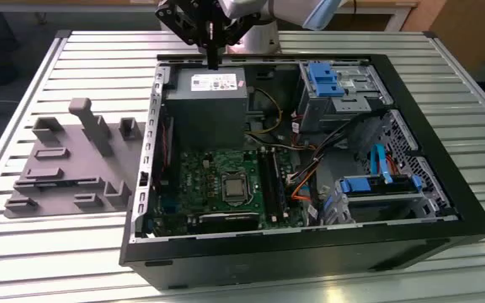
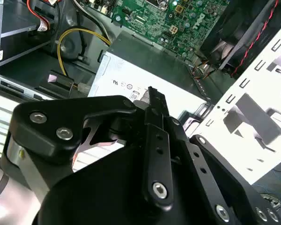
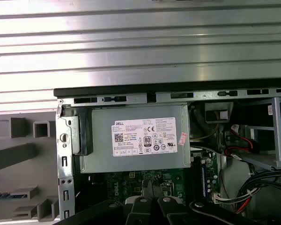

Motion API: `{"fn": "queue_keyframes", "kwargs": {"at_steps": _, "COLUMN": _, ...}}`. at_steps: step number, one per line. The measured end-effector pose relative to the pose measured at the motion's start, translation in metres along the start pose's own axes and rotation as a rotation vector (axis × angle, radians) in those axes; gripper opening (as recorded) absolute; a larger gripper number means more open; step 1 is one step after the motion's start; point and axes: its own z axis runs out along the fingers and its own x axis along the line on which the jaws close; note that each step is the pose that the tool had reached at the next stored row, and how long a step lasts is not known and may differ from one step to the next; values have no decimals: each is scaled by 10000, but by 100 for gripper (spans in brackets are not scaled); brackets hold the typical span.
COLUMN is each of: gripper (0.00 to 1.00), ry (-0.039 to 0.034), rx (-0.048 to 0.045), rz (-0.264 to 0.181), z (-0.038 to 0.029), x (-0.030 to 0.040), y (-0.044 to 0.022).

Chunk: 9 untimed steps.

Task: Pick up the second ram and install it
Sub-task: 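Reach for the second ram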

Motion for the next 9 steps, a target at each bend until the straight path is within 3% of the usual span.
{"fn": "queue_keyframes", "kwargs": {"at_steps": 9, "gripper": 11, "ry": 0, "rx": 0, "rz": 0, "z": 0, "x": 19, "y": -1}}
